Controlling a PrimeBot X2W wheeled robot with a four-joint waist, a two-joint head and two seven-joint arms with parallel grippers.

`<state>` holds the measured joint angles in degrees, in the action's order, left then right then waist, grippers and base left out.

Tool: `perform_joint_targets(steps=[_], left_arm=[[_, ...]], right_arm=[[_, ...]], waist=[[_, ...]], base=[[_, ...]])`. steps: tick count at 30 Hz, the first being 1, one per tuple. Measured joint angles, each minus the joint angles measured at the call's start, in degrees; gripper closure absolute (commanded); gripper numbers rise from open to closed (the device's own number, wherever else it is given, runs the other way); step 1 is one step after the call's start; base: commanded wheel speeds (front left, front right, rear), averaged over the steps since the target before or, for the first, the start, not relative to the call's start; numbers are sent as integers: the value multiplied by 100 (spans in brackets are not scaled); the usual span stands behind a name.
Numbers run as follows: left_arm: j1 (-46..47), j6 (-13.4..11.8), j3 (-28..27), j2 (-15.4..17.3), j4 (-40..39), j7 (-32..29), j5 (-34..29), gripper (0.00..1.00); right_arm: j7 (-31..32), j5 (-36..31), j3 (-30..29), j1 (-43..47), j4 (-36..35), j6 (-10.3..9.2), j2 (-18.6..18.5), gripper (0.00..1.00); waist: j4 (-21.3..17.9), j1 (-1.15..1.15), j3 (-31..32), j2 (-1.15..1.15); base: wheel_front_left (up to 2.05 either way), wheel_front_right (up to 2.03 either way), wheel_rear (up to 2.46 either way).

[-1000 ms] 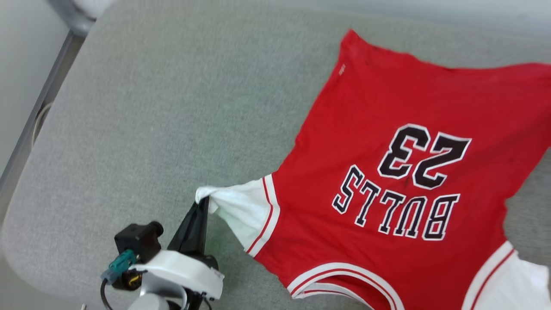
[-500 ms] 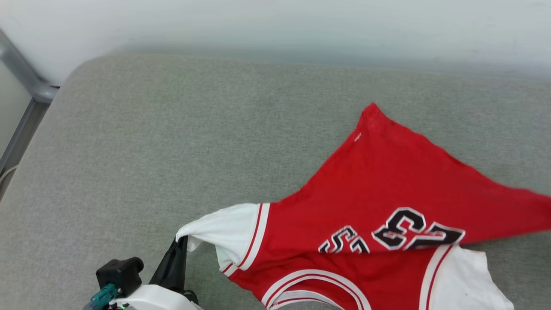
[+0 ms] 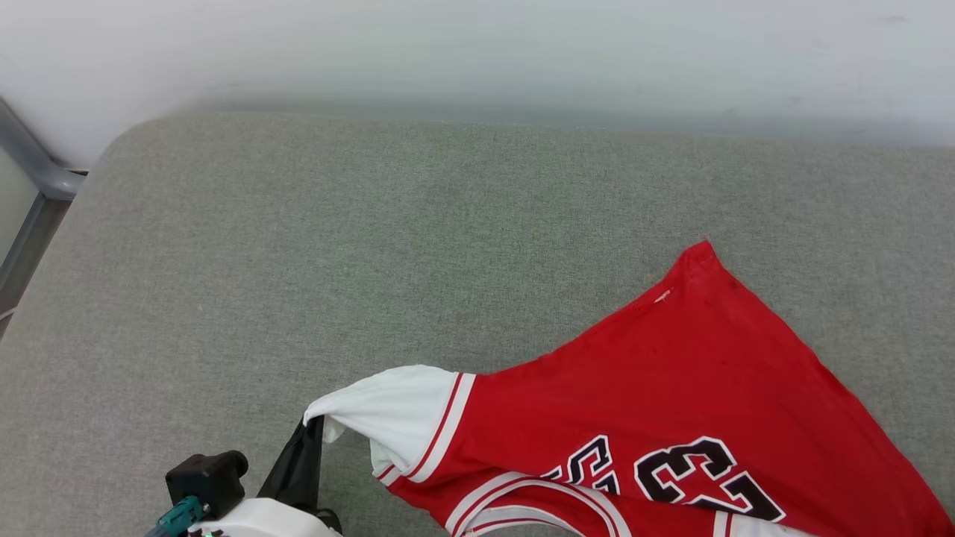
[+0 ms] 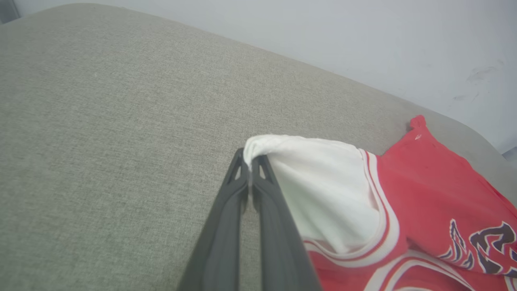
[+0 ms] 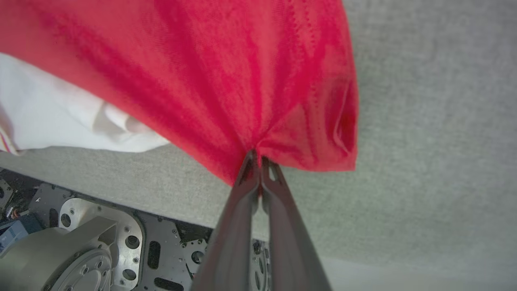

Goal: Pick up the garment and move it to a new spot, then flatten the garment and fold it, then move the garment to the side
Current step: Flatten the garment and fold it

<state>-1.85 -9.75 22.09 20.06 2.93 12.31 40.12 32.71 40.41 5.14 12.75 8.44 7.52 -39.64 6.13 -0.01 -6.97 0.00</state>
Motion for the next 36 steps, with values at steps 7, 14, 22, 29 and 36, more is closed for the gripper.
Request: perform_joint_targets(steps=[7,14,22,29,36], left_arm=[[-21,-43,10,37,-32,-4,7,100],[26,-59,76,52,-164,-40,-18,100],[245,-45,185,1,-270,-55,-113,100],[497,15,293,-92,-286,-43,-174,100],[747,82,368,-194,-288,5,-219,100]], right_arm=[[-246,-85,-714,14,-304,0,327,0],[-542,-221,-1322,-631,-984,-1,166,0],[-118,-443,-771,-1879,-1645,-1,-327,0],[706,-486,608,-3261,-1473,0,-732,0],[1504,-455,1819,-4573,-737,0,-884,0]], waist=[[-13,0,52,0],[82,1,-58,0],[298,1,-315,0],[515,2,-630,0],[722,2,-1005,0]], base=[[0,0,0],[0,0,0],[0,0,0],[0,0,0],[0,0,0]])
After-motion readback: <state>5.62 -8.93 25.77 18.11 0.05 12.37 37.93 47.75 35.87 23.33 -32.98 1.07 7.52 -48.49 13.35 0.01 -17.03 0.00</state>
